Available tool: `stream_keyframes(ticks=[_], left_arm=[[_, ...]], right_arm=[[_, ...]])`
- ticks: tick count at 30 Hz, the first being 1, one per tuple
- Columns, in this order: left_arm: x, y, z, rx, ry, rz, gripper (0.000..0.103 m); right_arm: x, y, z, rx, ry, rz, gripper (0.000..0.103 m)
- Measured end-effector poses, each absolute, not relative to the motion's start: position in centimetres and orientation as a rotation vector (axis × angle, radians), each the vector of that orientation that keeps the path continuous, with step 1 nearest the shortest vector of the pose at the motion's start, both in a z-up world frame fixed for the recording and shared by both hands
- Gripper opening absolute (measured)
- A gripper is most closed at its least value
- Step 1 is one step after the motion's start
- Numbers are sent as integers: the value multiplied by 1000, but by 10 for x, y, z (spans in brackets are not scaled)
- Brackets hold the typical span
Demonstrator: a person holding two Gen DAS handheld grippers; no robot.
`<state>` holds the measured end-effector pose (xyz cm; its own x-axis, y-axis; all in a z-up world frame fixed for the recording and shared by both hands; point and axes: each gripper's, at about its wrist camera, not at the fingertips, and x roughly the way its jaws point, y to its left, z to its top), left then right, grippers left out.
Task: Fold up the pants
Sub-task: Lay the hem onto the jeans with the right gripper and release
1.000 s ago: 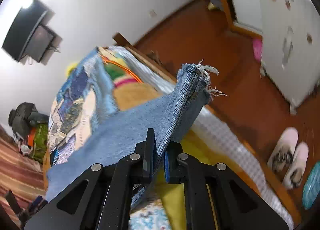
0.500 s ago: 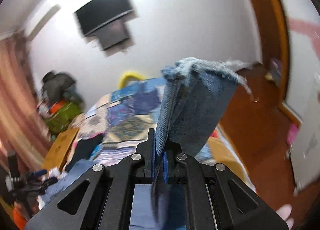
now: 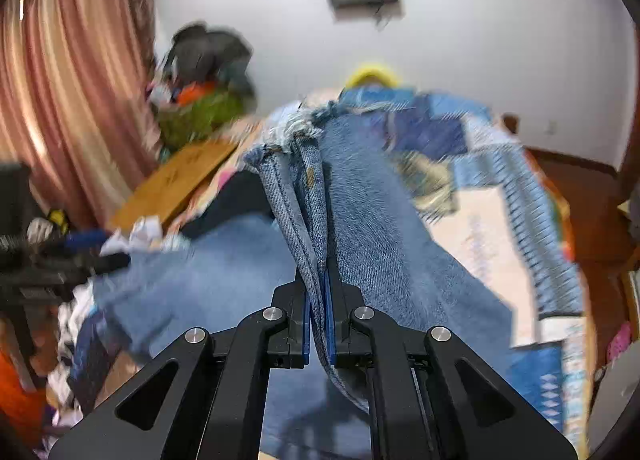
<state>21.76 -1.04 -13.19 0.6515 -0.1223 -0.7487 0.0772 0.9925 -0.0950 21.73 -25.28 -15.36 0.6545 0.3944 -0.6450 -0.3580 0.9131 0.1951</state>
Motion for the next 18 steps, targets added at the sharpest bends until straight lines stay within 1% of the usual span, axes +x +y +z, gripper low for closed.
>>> stream_keyframes(ticks=[4, 6, 9, 12, 18], left_arm=[[215, -3, -136, -59, 862, -99, 98], [215, -2, -138, -56, 867, -98, 98], [215, -4, -141, -45, 873, -97, 98], [219, -10, -142, -34, 879, -105, 98], [227, -31, -137, 4, 865, -138, 98]], right_arm=[[219, -226, -190, -19, 874, 481, 7], [217, -220, -201, -43, 925, 502, 11], [207, -218, -203, -41, 939, 520, 15], [201, -221, -199, -4, 955, 547, 18], [188, -237, -182, 51, 946, 602, 18]])
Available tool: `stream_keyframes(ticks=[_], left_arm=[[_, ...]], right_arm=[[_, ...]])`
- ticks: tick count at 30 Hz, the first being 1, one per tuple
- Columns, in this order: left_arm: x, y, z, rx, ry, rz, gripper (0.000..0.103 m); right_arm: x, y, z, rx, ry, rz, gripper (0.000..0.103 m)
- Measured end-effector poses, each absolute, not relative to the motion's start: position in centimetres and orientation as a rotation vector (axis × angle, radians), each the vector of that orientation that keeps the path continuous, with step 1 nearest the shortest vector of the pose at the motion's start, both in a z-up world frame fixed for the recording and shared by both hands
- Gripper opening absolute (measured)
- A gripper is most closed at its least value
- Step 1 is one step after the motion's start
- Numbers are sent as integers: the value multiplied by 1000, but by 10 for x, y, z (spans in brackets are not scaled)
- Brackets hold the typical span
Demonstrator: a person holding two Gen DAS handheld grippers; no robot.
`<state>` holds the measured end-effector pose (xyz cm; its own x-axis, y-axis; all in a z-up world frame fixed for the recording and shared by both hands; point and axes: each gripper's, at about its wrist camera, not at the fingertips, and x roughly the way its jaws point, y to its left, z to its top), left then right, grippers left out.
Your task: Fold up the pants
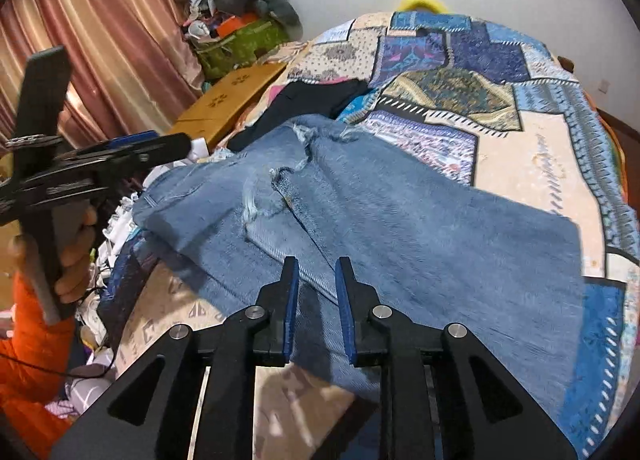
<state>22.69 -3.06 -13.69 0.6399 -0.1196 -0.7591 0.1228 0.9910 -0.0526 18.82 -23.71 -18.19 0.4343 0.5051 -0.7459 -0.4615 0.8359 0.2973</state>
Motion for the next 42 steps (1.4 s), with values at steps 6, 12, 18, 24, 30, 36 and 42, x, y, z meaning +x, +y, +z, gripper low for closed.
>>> stream_keyframes(ticks=[6, 12, 18, 24, 30, 36, 42], left_arm=[[244, -61, -140, 52, 888, -197, 98], [255, -90, -160, 36, 954, -262, 96], [251, -115, -173, 26, 1007, -329, 63], [259, -121, -191, -5, 1075, -305, 31], [257, -111, -185, -92, 1049, -329, 7], [230, -115, -160, -21, 964, -354, 6], [223, -112, -189, 70, 1031, -316, 16]], right_arm=[[187, -278, -166, 95, 872, 494, 30], [183, -313, -176, 106, 865, 350, 43], [180, -330, -209, 90, 952, 261, 45], [171, -334, -221, 114, 948, 256, 48], [168, -336, -223, 138, 944, 270, 51], [167, -334, -221, 120, 957, 274, 51], [169, -331, -205, 116, 922, 265, 51]])
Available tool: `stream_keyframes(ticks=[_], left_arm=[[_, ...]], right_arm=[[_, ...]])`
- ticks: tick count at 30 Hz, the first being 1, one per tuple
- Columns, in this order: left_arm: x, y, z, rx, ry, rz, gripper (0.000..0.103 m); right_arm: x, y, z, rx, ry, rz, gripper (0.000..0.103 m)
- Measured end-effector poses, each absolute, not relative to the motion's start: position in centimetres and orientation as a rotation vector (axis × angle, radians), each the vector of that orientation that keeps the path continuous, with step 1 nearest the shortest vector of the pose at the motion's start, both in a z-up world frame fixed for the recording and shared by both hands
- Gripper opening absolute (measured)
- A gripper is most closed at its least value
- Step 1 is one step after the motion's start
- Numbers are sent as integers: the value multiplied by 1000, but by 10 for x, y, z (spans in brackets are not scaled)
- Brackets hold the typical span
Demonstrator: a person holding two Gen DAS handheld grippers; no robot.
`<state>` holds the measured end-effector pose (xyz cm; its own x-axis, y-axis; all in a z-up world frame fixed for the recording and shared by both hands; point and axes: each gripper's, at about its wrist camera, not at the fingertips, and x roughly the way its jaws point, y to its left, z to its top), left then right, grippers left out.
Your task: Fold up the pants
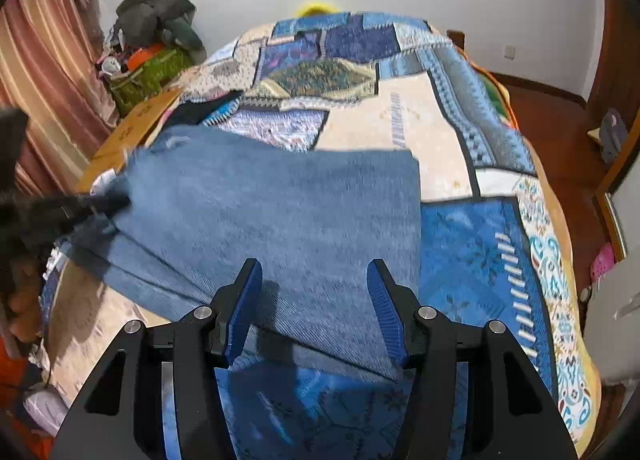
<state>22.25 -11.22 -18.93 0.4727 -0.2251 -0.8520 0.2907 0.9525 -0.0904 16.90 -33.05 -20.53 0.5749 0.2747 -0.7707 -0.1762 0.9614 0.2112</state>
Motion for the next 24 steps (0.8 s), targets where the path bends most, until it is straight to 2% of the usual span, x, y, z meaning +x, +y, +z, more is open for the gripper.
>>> stream_keyframes(ticks=[3, 5, 7, 8, 10, 13, 15, 21, 24], left_arm=[[219, -108, -184, 88, 1006, -303, 28], [218, -105, -177, 93, 983, -292, 49], [219, -101, -168, 85, 950, -287, 64], [219, -100, -164, 84, 933, -284, 67], [223, -101, -156, 99, 911, -280, 70], [235, -106, -150, 107, 902, -291, 79], [248, -113, -154, 106, 920, -310, 81], [280, -127, -201, 200, 1066, -248, 81], [278, -117, -215, 201, 1068, -248, 89]], right_arm=[[174, -326, -202, 123, 906, 268, 54], [179, -320, -204, 120, 912, 277, 54], [185, -315, -211, 113, 935, 289, 54], [187, -313, -215, 111, 951, 293, 54], [193, -310, -229, 117, 1006, 303, 55], [189, -313, -234, 142, 998, 312, 55], [185, -316, -233, 152, 996, 322, 55], [170, -321, -231, 149, 978, 326, 56], [164, -325, -231, 157, 974, 332, 56]])
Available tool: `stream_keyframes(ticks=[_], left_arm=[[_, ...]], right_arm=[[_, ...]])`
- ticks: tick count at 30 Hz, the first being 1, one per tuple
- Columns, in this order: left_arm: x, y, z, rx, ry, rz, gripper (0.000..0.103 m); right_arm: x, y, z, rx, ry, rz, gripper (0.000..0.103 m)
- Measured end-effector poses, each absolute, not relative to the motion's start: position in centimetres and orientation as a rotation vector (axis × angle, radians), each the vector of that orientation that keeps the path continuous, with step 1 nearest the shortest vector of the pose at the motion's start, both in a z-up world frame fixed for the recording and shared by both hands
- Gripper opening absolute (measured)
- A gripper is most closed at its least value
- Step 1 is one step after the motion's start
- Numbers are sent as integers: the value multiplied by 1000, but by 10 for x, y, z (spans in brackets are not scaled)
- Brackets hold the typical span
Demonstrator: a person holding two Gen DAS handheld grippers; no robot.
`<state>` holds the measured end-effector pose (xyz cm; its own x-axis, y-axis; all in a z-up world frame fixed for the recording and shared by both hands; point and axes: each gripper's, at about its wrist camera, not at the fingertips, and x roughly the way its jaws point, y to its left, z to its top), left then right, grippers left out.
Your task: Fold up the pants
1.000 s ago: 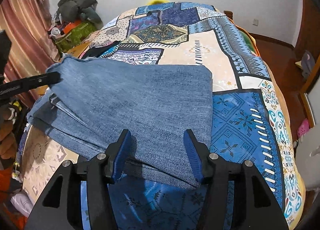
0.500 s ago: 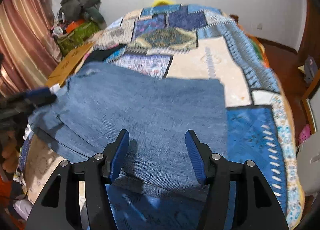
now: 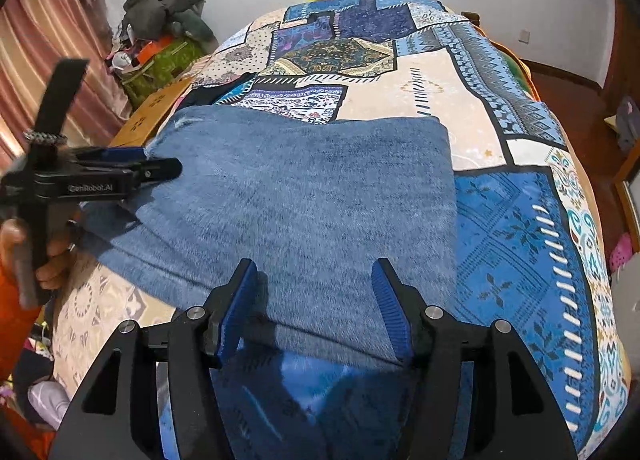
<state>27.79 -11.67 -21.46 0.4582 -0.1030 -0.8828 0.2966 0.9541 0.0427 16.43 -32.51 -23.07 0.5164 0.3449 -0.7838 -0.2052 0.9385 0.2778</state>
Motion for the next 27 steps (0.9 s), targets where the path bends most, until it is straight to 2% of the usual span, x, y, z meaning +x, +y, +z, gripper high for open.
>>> stream_keyframes(ticks=[15, 21, 27], left_arm=[[241, -26, -191, 82, 1010, -134, 90], [217, 12, -165, 31, 904, -51, 90], [199, 70, -149, -81, 872, 50, 93]], right_arm=[[155, -312, -214, 20, 962, 244, 57], [161, -287, -185, -90, 852, 257, 57], [179, -257, -175, -36, 806, 318, 59]])
